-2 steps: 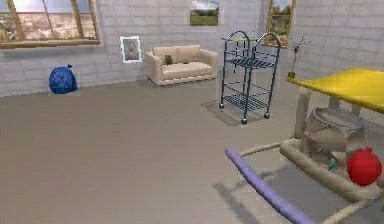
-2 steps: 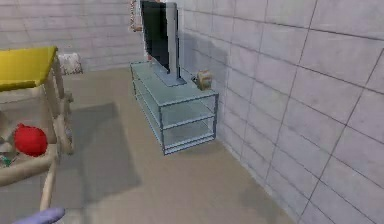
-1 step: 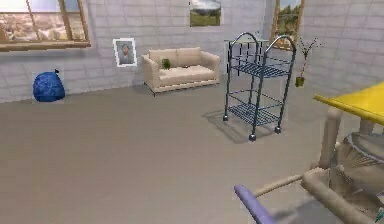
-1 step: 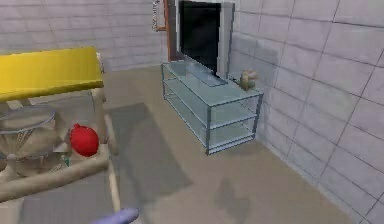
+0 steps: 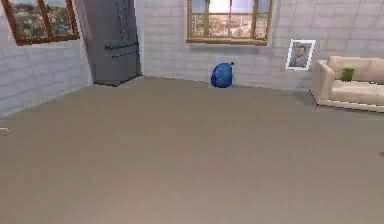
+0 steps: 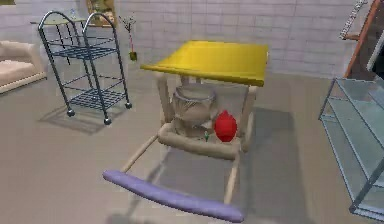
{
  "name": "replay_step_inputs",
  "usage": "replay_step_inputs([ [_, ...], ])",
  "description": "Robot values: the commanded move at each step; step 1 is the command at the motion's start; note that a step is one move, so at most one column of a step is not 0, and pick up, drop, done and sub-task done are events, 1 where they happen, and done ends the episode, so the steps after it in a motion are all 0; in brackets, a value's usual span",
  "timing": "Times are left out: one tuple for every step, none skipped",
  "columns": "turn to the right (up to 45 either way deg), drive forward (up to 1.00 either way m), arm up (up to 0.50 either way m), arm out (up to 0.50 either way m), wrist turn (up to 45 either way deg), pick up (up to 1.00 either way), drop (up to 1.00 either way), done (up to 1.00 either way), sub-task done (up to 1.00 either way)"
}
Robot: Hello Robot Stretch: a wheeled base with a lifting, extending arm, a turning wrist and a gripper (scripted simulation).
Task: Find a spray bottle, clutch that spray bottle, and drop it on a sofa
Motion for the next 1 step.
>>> replay_step_inputs([
  [-45.0,0.00,0.00,0.00,0.0,0.00,0.00,0.00,0.00],
])
